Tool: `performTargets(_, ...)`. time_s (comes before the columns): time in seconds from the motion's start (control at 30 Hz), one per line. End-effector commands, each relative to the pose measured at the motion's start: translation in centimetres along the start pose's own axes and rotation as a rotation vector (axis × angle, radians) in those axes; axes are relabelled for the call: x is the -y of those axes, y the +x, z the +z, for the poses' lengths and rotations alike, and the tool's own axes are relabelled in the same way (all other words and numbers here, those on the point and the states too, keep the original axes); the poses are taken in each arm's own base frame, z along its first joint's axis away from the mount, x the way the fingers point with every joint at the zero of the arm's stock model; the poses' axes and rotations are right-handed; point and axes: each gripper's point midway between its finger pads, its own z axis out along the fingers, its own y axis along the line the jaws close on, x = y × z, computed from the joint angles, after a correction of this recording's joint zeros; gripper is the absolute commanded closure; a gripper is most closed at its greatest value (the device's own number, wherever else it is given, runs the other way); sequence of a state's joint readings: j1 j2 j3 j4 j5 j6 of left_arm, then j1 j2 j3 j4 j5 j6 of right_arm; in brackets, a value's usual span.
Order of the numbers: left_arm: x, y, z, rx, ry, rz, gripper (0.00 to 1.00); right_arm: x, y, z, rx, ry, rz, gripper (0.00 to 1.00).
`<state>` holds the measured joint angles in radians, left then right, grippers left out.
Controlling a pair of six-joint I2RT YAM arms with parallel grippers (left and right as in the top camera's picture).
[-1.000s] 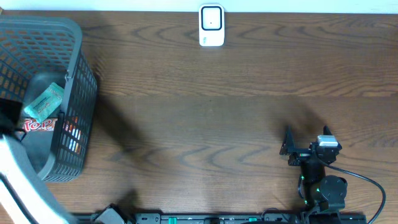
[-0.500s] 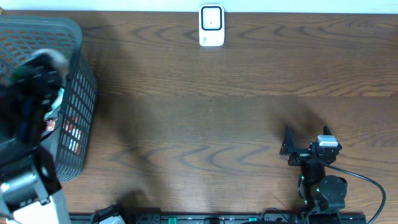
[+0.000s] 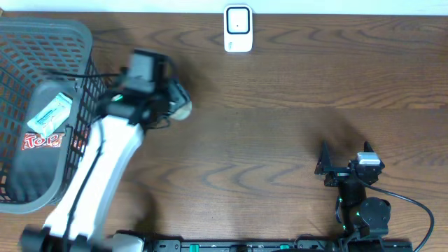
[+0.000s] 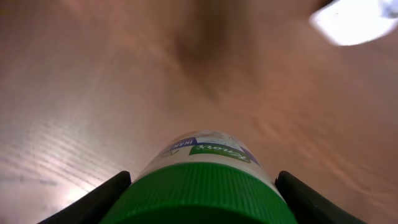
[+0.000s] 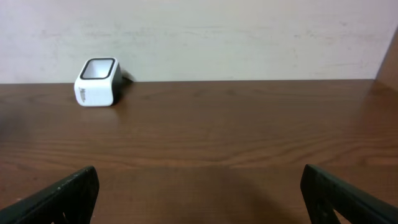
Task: Scan the item barcode
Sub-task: 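Place the green-capped bottle upright on the table center with left gripper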
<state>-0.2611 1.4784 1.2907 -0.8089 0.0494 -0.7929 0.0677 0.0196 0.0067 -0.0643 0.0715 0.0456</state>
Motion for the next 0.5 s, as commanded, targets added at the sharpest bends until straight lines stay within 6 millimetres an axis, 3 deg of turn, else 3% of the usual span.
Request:
performTargets(0.0, -0.4, 0.5, 3.5, 0.023, -0.125, -0.135, 0.30, -0.1, 0.2, 0.0, -0.005, -0.002, 0.012, 0.01)
performTargets(0.23, -1.8, 3.2, 9.4, 0.032, -0.308, -0.284, 0.30, -0.1, 0.2, 0.0, -0.005, -0.002, 0.012, 0.01)
performTargets(0.47, -3.0, 4.7, 11.9, 0.060, -0.411, -0.259, 0.30, -0.1, 0.2, 0.0, -0.005, -0.002, 0.012, 0.01)
